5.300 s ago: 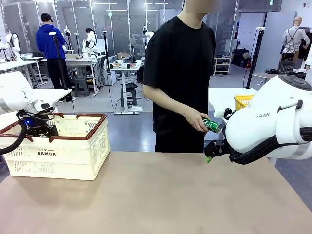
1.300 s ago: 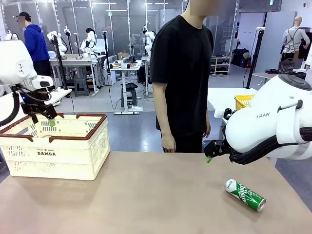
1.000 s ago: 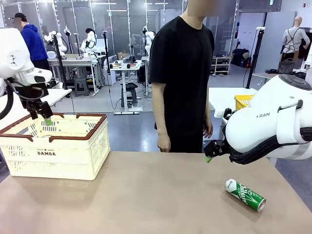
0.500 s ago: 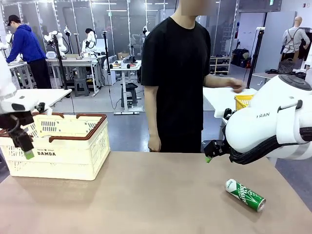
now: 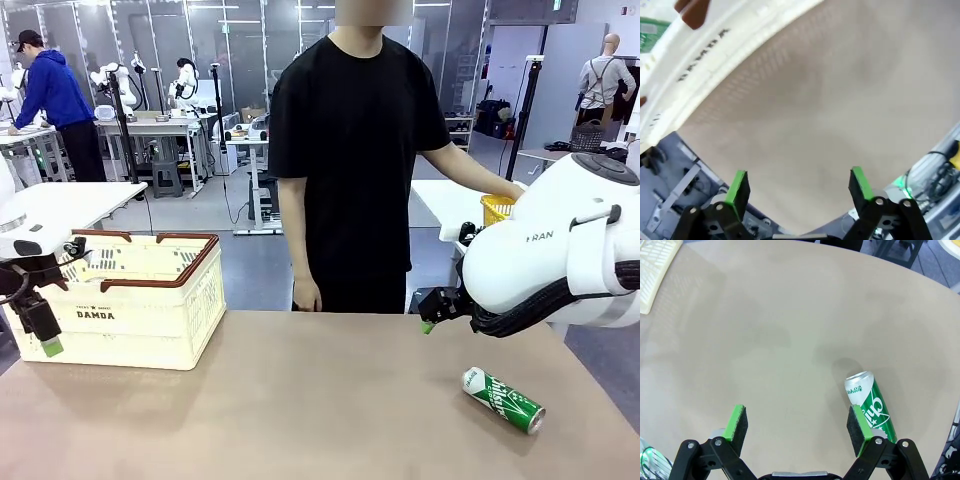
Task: Place the drinks into the Shopping basket.
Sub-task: Pick up one drink and place it into the Shopping basket.
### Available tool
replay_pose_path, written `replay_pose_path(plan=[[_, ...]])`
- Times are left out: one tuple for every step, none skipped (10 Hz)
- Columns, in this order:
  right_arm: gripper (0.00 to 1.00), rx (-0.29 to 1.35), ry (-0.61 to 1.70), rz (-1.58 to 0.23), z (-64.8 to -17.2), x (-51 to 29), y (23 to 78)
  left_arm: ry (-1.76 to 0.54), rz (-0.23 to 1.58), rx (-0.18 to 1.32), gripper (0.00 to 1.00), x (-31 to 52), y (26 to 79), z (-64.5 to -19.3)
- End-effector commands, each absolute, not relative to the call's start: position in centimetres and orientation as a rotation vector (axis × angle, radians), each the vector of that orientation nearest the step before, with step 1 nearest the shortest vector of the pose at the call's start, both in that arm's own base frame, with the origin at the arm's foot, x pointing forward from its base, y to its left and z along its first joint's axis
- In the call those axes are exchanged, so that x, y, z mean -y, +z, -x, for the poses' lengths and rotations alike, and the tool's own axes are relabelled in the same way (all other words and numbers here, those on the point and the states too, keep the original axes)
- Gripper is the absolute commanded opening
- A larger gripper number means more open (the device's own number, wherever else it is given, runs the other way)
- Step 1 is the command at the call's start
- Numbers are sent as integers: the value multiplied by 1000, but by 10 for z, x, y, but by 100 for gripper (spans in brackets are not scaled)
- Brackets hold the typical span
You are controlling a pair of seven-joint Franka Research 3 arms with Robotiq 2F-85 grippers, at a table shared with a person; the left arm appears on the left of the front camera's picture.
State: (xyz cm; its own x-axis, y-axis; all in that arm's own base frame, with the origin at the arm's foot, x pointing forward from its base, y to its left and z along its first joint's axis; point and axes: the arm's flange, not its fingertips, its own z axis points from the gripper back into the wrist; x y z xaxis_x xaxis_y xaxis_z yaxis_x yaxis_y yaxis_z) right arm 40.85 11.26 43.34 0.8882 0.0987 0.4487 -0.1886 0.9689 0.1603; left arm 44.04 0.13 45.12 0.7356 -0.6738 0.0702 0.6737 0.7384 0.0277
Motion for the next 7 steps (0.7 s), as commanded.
replay_pose_path(plan=[[100, 454, 151, -205, -409, -112, 433, -744, -10, 83, 100, 7, 455, -438], [100, 454, 151, -205, -409, -112, 433, -744, -10, 83, 100, 7, 455, -438], [100, 454, 151, -205, -409, -112, 433, -744, -10, 83, 100, 7, 455, -438], [100, 454, 150, -203, -408, -113, 433, -744, -10, 83, 100, 7, 455, -438], [100, 400, 241, -169, -403, -101, 435, -744, -10, 83, 100, 7, 455, -438], [100, 389, 285, -168, -398, -89, 440, -744, -10, 83, 100, 7, 455, -438], [100, 341, 340, -127, -392, -74, 446, -744, -10, 83, 100, 7, 455, -438]])
